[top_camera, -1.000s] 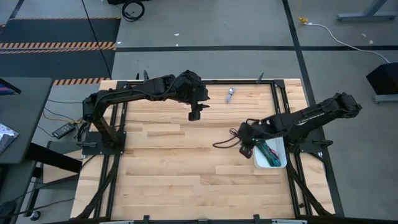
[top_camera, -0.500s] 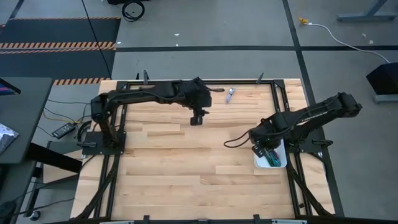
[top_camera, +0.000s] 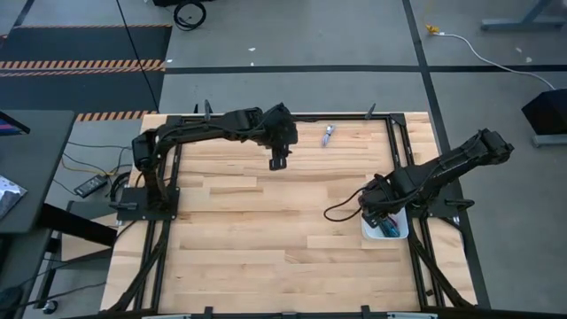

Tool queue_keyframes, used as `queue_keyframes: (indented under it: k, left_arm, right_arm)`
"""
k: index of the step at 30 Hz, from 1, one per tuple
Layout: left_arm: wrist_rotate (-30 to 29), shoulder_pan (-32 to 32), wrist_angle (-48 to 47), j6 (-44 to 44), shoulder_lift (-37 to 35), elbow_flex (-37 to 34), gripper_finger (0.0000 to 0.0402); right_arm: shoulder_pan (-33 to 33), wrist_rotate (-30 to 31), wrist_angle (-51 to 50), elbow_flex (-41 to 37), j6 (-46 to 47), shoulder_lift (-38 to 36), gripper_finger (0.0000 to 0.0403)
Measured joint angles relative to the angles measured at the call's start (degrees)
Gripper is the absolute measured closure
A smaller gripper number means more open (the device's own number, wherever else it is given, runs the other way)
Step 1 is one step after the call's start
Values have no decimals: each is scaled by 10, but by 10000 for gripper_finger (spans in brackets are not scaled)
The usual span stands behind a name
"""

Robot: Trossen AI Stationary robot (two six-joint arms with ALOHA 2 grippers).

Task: Pick and place USB-C Cables
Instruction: Put the white charger cable into the white bin

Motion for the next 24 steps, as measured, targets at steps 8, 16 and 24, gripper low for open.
queue_keyframes:
  k: [8,16,24]
  left_arm:
    - [-1,0,52,16,0,0,230]
    - [-1,0,68,3,1,0,230]
    - [15,-9,84,22,13,0,230]
  right_arm:
    - [-35,189,132,0,-166,0,219]
    - [-105,259,299,0,-336,0,220]
    - [-96,374,446,0,-587,0,220]
